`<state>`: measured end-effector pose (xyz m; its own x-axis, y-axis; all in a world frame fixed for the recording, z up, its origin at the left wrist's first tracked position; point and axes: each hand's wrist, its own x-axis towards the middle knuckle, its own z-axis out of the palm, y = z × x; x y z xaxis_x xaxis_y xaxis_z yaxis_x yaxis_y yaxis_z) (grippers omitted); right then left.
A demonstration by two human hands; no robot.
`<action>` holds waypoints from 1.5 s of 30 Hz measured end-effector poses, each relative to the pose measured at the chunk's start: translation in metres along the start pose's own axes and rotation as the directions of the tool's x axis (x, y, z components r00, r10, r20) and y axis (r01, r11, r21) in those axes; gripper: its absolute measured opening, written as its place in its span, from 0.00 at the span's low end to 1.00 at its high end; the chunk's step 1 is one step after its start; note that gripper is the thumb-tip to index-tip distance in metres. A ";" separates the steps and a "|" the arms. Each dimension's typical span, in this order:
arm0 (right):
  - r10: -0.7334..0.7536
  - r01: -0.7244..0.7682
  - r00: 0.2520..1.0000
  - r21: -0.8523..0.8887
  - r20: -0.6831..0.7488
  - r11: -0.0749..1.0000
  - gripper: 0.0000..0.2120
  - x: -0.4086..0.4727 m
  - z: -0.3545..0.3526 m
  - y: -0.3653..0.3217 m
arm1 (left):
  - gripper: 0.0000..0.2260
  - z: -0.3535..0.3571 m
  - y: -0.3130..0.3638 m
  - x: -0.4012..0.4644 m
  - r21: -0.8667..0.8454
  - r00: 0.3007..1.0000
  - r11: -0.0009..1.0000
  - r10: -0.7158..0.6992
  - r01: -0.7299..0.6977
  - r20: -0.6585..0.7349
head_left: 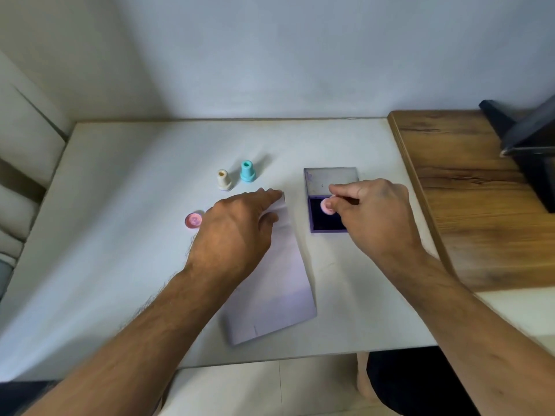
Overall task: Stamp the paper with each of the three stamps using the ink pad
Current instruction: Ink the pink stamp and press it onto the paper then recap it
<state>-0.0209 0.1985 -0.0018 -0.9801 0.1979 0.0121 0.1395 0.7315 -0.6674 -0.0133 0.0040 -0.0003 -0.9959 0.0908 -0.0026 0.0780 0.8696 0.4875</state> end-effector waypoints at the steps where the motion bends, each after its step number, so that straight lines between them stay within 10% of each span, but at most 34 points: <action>1: -0.011 0.011 1.000 -0.018 0.007 1.000 0.17 0.000 0.001 -0.002 | 0.17 0.000 -0.001 0.000 0.006 1.000 1.000 0.004 -0.004 0.000; 33: 0.086 -0.064 0.986 -0.154 0.142 0.986 0.04 0.007 0.002 -0.008 | 0.17 -0.002 -0.009 -0.003 -0.011 1.000 1.000 -0.004 0.004 0.012; 39: -0.087 0.137 0.986 -0.383 0.146 0.914 0.04 0.003 0.005 -0.012 | 0.17 -0.003 -0.011 -0.007 0.001 1.000 1.000 -0.009 0.009 0.011; 45: 0.031 -0.008 0.990 -0.168 0.135 0.986 0.07 0.006 0.007 -0.008 | 0.17 -0.007 -0.013 -0.007 -0.008 0.999 0.999 -0.033 0.033 0.027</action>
<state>-0.0290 0.1891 -0.0016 -0.9855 0.1306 -0.1085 0.1686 0.8291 -0.5331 -0.0081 -0.0114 -0.0008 -0.9962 0.0756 -0.0423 0.0450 0.8682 0.4941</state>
